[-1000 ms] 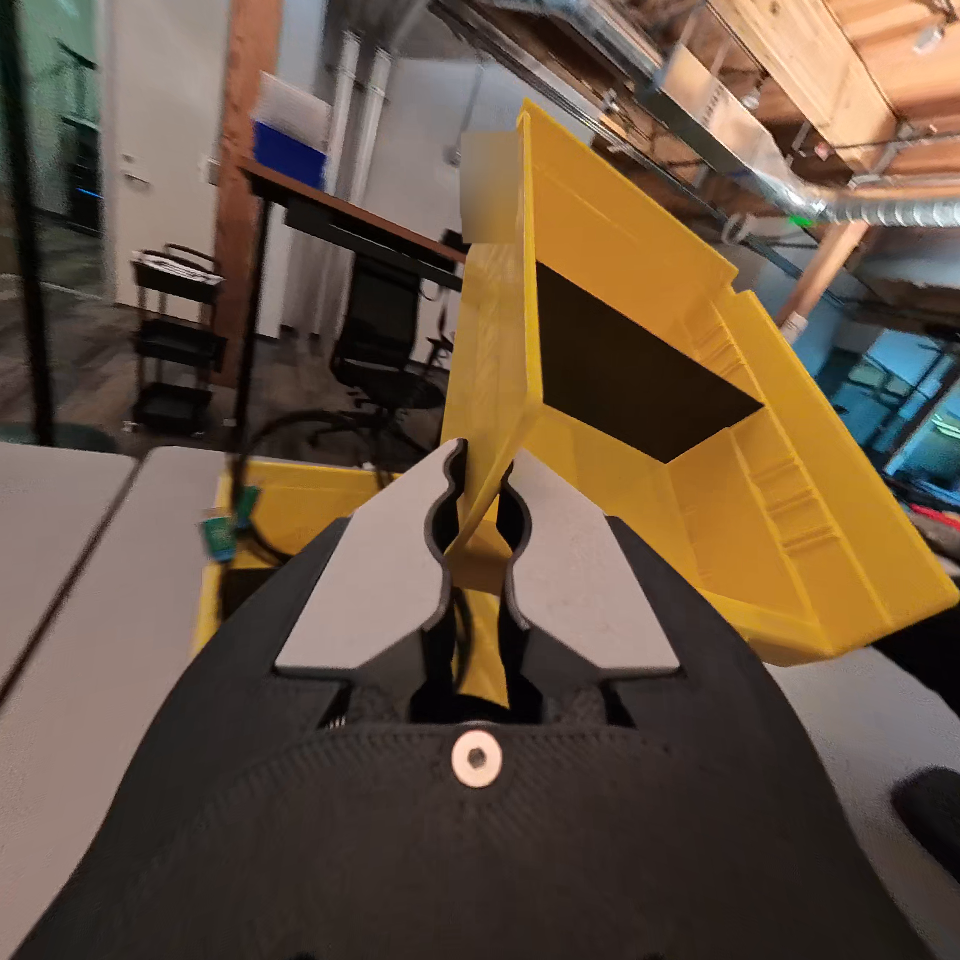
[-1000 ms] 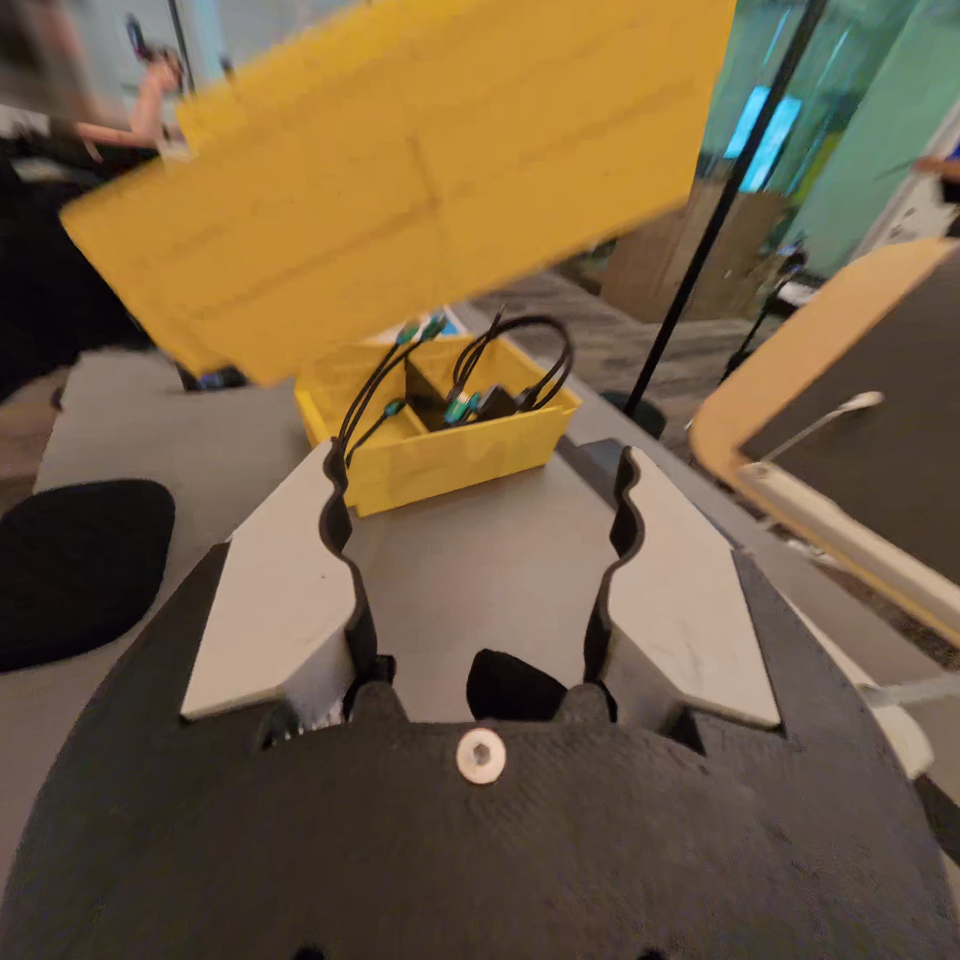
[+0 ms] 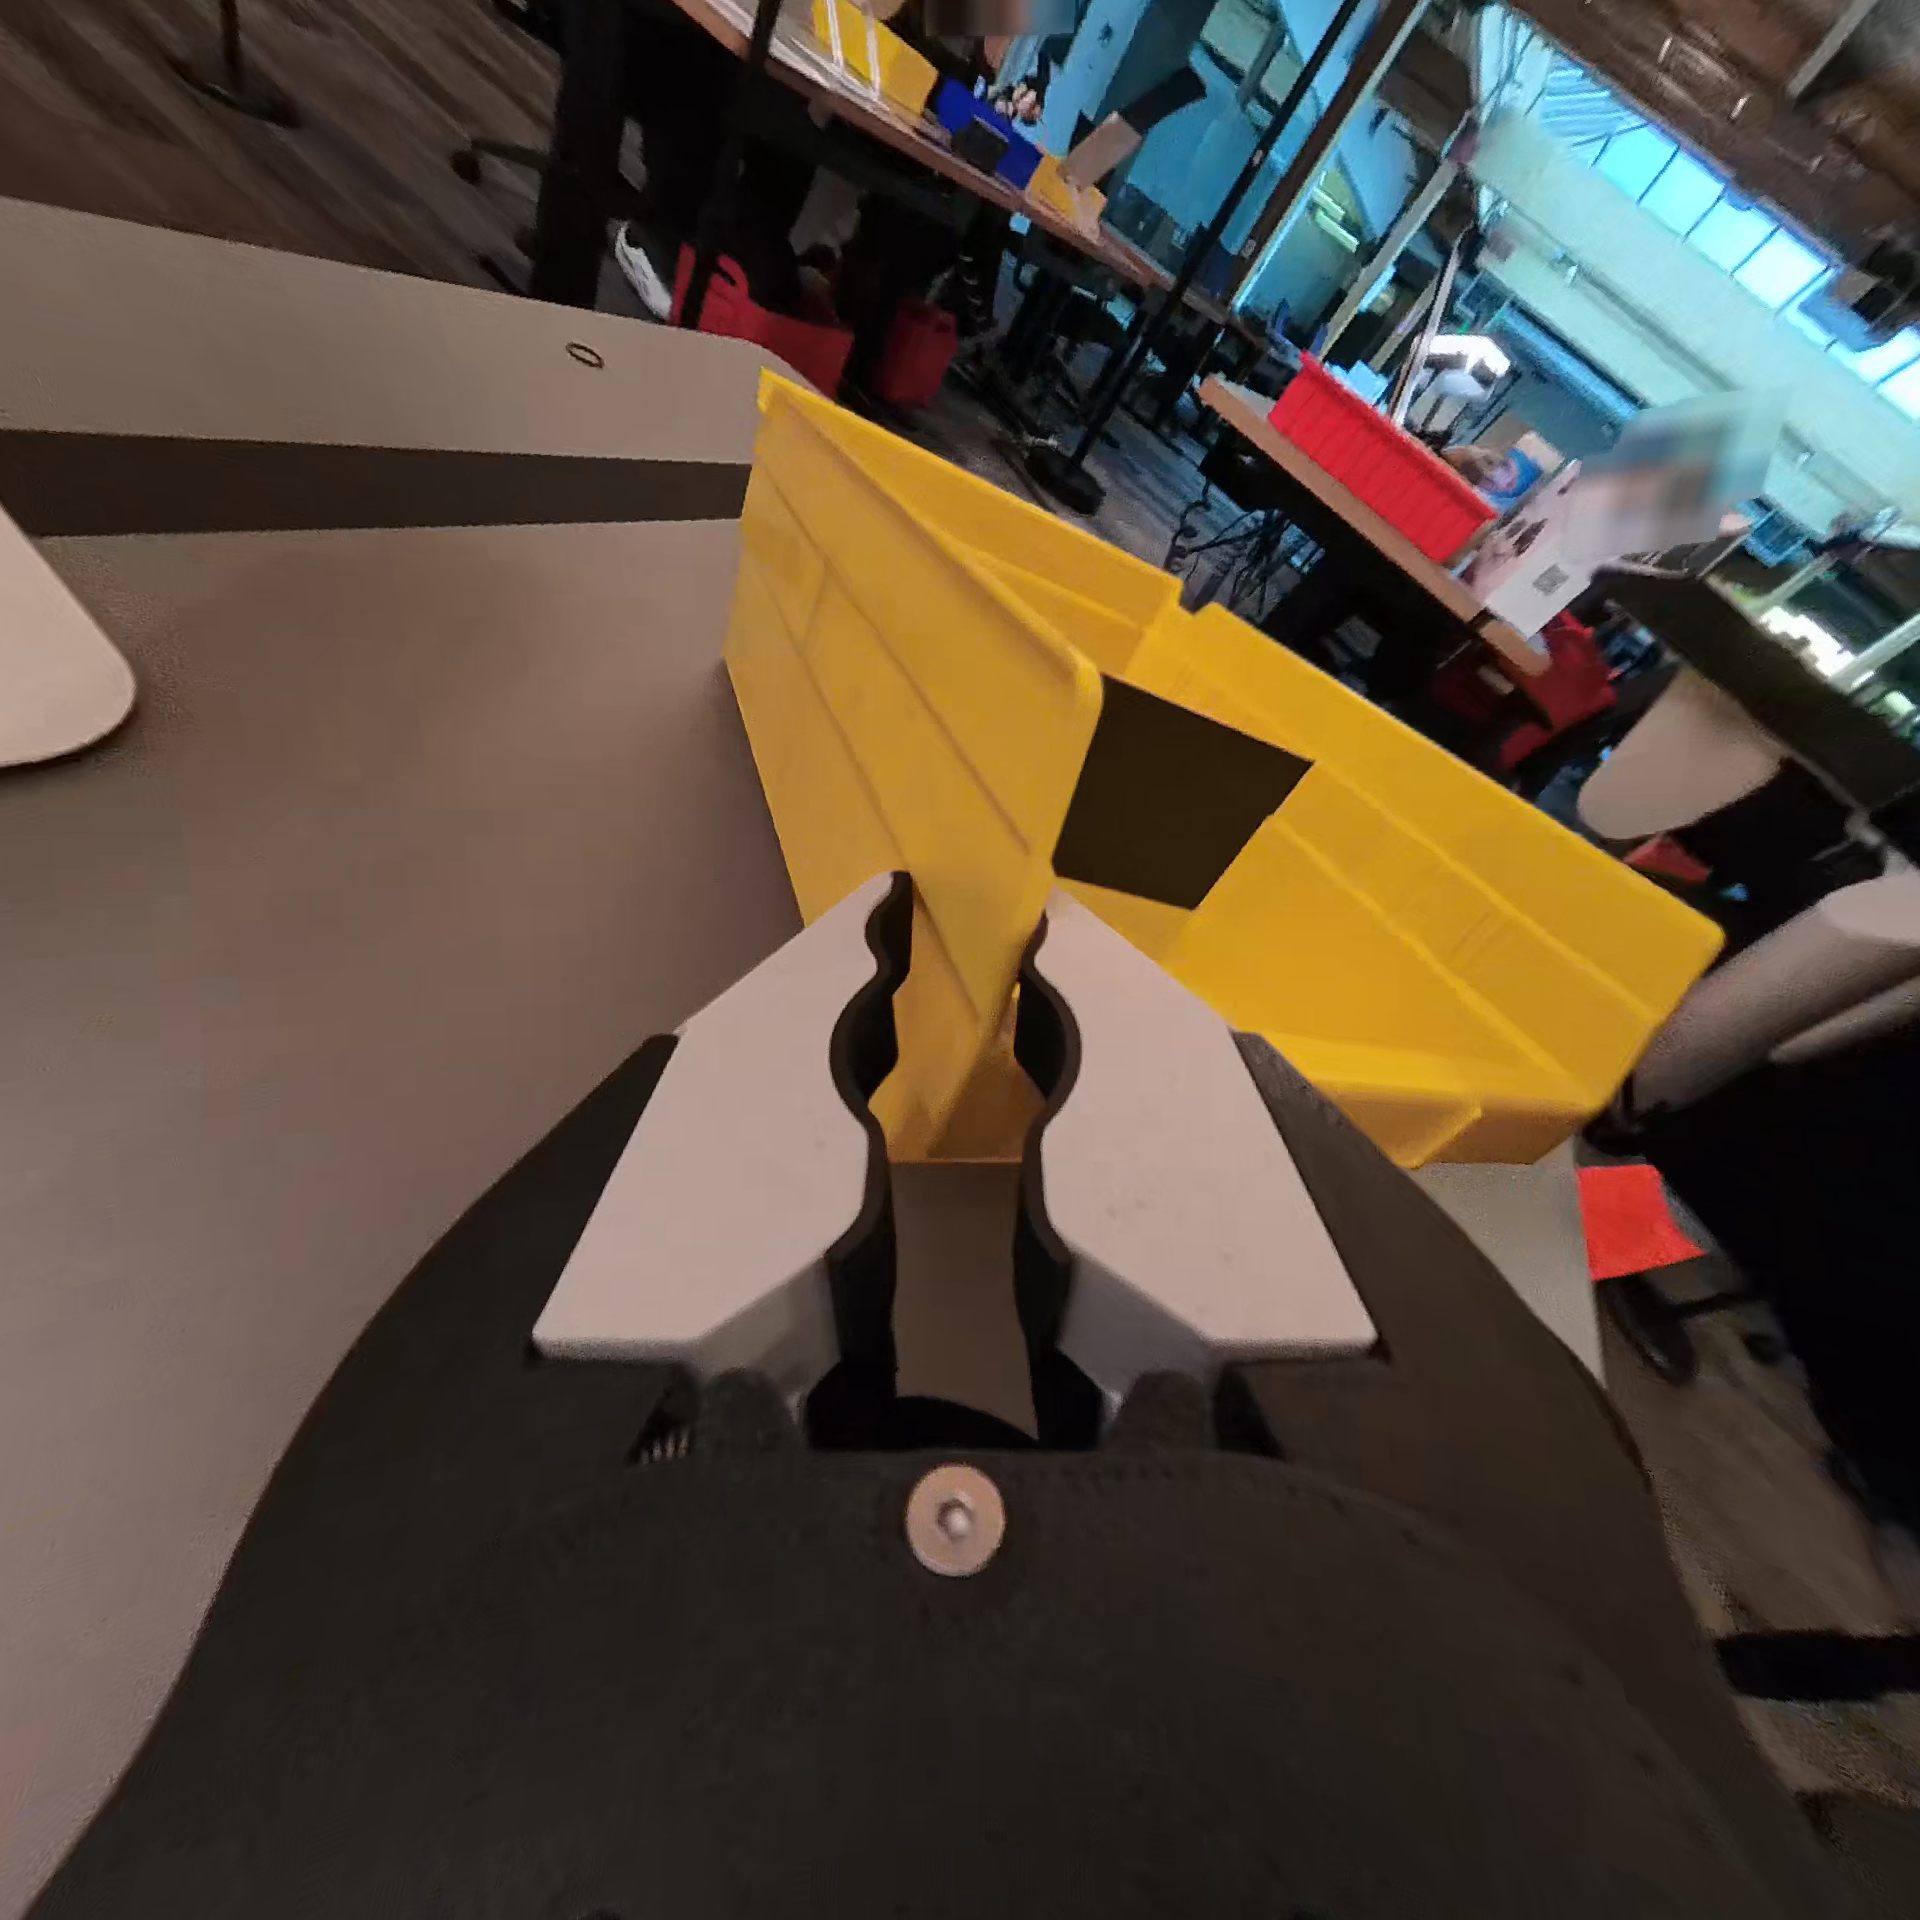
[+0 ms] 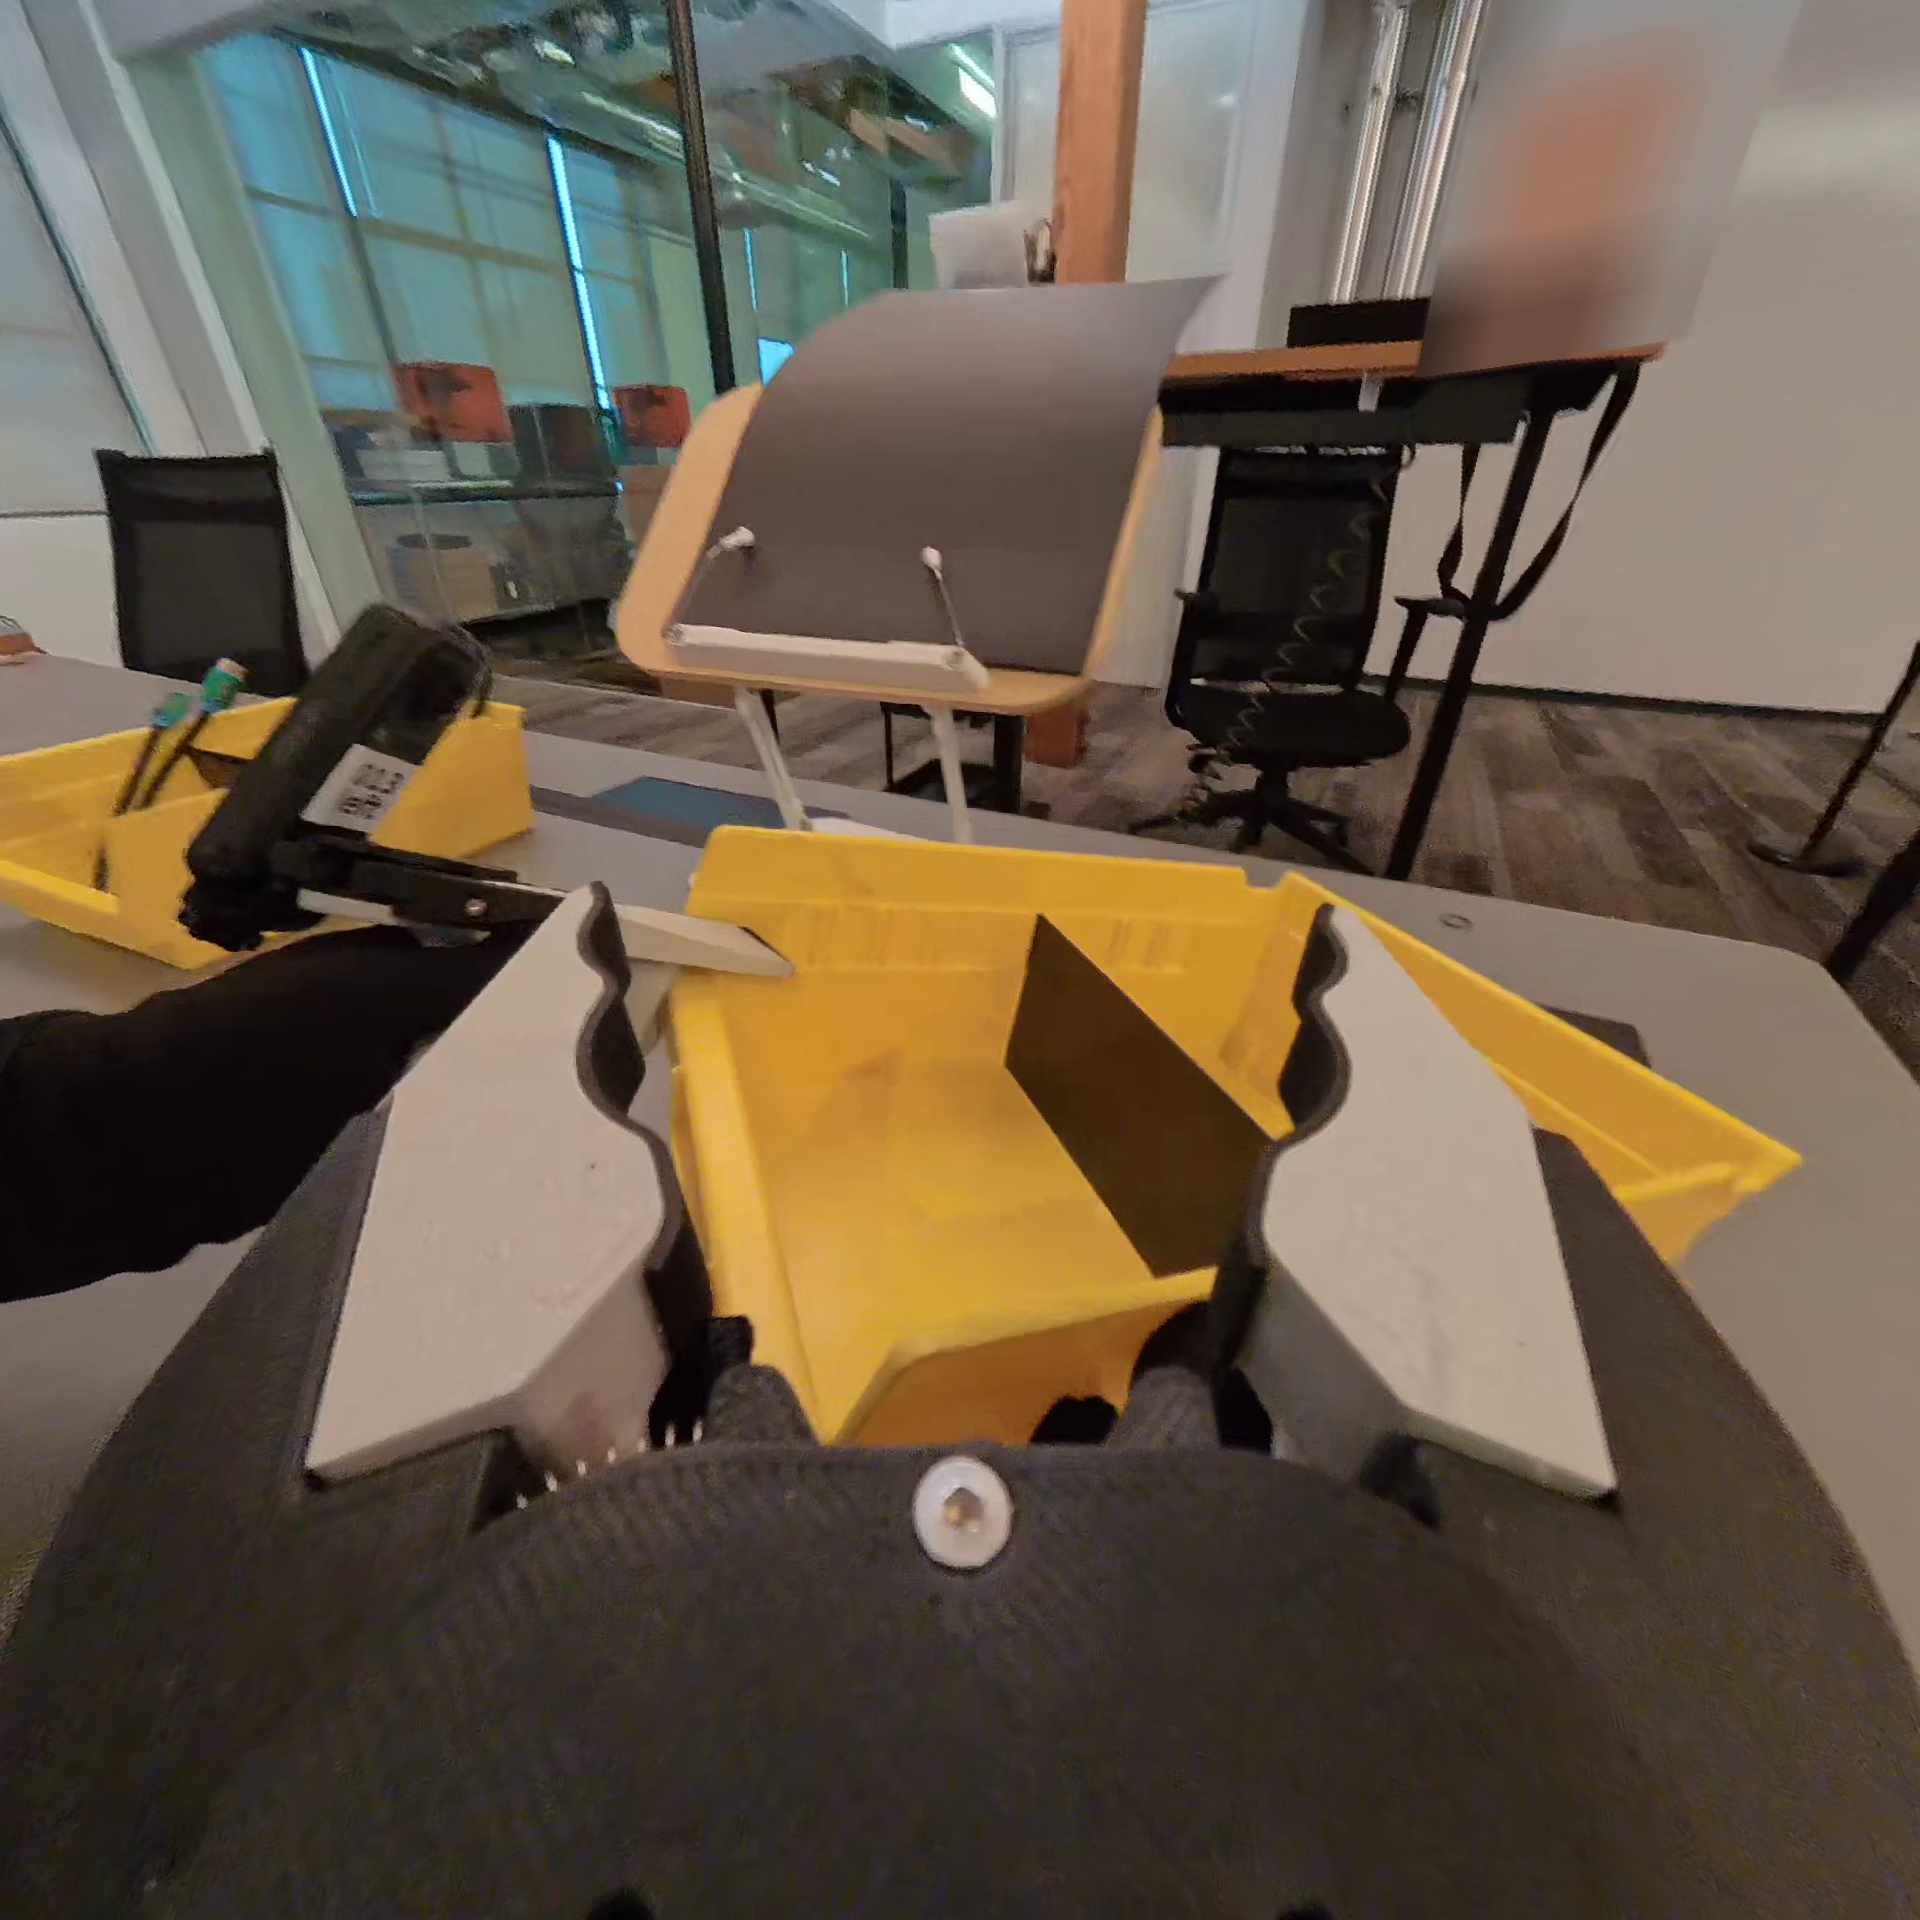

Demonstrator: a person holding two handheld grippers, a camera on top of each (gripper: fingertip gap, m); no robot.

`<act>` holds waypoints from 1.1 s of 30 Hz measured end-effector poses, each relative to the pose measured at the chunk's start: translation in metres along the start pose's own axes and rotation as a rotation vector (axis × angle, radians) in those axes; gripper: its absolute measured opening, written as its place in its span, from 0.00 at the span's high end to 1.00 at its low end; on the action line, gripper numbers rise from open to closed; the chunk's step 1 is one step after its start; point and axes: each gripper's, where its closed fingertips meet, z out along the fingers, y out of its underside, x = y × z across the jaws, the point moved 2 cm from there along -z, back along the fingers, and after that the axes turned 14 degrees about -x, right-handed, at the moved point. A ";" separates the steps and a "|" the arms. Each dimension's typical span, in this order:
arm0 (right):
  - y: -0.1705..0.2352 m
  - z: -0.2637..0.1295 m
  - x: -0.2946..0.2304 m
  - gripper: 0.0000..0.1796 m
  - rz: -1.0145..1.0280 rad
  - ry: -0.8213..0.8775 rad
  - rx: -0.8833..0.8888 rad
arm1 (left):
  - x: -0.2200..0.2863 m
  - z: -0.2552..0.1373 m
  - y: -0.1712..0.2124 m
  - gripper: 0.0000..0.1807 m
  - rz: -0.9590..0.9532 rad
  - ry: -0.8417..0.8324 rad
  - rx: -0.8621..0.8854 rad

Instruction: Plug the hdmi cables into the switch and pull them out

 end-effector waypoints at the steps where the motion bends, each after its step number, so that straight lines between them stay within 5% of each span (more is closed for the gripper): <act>1: 0.002 -0.001 0.009 0.30 0.001 0.003 -0.012 | 0.002 0.006 0.001 0.92 0.012 -0.006 -0.004; 13: 0.035 0.008 0.126 0.32 0.028 0.130 -0.159 | 0.049 0.081 0.026 0.81 0.038 0.071 -0.135; 23: 0.055 0.038 0.224 0.34 0.004 0.222 -0.264 | 0.082 0.151 0.017 0.62 -0.023 0.131 -0.220; 33: 0.059 0.062 0.282 0.33 -0.029 0.286 -0.313 | 0.092 0.188 0.000 0.61 -0.008 0.184 -0.312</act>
